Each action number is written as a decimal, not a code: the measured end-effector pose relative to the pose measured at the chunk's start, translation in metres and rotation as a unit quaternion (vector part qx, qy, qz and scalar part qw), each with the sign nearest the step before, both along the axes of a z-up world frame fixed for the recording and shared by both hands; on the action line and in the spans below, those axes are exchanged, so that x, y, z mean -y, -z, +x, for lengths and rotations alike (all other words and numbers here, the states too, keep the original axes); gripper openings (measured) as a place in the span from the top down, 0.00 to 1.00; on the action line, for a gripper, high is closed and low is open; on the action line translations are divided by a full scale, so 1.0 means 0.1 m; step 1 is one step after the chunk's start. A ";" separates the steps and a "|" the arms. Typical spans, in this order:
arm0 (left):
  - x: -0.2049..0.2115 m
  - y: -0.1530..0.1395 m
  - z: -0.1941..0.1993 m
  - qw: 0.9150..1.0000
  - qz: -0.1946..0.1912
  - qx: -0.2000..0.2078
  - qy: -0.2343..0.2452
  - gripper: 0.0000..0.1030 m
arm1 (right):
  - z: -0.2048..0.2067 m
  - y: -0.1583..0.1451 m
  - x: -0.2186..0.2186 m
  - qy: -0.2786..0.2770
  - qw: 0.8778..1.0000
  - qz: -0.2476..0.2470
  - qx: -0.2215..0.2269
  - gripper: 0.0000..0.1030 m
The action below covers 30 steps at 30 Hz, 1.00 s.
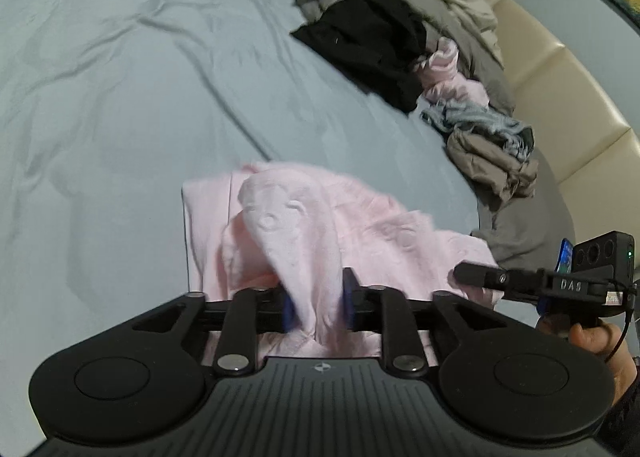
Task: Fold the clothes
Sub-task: 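Fold the shoulder end over the garment and open both grippers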
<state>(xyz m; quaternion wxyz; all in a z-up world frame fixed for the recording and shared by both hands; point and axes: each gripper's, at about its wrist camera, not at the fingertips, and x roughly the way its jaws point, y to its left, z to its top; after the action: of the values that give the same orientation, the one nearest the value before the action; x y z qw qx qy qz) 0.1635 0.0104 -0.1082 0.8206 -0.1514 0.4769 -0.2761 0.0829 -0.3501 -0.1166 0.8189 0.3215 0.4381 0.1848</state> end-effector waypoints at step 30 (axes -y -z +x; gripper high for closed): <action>-0.72 0.03 -0.64 0.958 0.013 -0.060 0.280 0.61 | -0.34 -0.25 0.23 -0.156 0.987 -0.015 0.031 0.45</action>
<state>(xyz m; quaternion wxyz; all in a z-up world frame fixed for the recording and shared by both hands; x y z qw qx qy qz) 0.0999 0.0828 -0.1114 0.6820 -0.0177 0.5522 -0.4793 0.0484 -0.3728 -0.0916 0.7982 0.2307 0.4599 0.3133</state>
